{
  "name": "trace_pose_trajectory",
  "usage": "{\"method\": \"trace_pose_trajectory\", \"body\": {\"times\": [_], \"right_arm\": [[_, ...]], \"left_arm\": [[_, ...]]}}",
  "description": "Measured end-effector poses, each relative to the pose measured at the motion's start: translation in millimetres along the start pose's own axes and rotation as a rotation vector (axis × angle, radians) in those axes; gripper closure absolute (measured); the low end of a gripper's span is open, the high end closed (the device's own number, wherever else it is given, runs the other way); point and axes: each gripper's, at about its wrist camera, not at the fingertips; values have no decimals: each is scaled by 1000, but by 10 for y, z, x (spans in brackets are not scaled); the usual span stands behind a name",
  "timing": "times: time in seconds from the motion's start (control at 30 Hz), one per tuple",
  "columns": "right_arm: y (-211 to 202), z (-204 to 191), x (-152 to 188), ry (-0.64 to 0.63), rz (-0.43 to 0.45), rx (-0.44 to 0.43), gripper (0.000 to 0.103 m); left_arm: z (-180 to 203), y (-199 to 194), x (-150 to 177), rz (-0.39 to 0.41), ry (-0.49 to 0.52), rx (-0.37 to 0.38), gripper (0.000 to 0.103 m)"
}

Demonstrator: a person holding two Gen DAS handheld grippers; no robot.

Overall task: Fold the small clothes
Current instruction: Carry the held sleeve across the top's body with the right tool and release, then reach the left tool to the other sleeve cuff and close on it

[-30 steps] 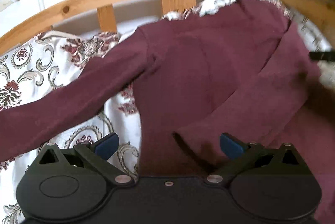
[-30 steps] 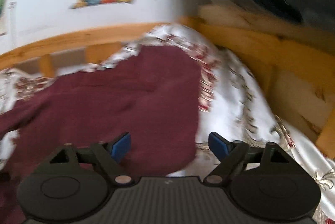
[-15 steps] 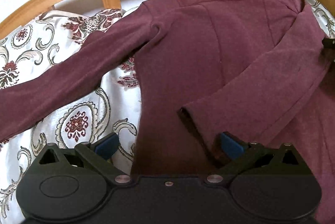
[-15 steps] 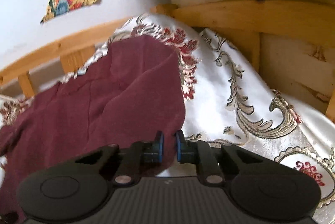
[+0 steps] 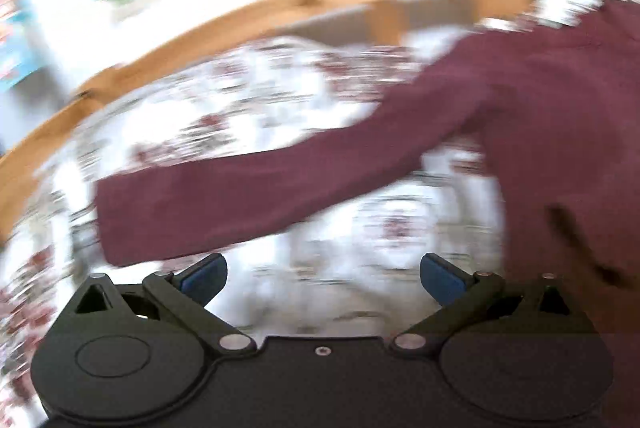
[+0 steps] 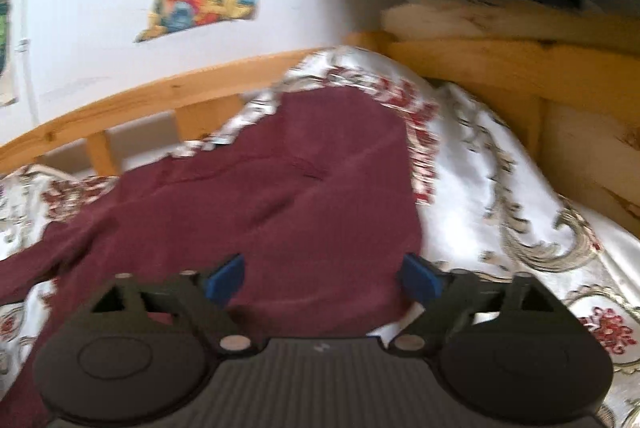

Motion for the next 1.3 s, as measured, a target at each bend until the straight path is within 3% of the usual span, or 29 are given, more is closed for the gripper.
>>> {"method": "trace_pose_trajectory", "body": {"times": [0.13, 0.23, 0.37, 0.47, 0.6, 0.7, 0.9, 1.0, 1.13, 1.3], "right_arm": [[-105, -216, 62, -22, 6, -63, 0], [-167, -357, 161, -36, -10, -104, 0], [-176, -530, 323, -73, -73, -148, 0], [-168, -638, 429, -110, -108, -160, 0], [-177, -720, 466, -121, -119, -179, 0], [-203, -754, 478, -123, -118, -185, 0], [-253, -754, 485, -120, -135, -185, 0], [-305, -764, 481, -122, -133, -198, 0], [-353, -813, 481, -141, -124, -209, 0], [-391, -837, 486, -142, -130, -221, 0]], "left_arm": [[-497, 182, -67, -61, -154, 27, 1], [-815, 268, -105, -53, -277, 39, 1], [-1095, 323, -215, 43, -347, -99, 1], [-1269, 405, -337, 81, -326, -160, 1], [-1445, 634, -528, 25, -289, -123, 1], [-1577, 647, -479, 15, -303, -102, 2], [-1641, 682, -504, 44, -273, -92, 15], [-1587, 615, -501, 94, -217, -102, 15], [-1401, 581, -564, 146, -65, -200, 8], [-1348, 662, -680, 82, 20, -195, 10]]}}
Point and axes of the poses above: each gripper's, at about its wrist camera, not at the fingertips, and y roughly the way its jaws point, z to its right, x to its underside, and after that the axes turned 15 degrees about -z, right-handed
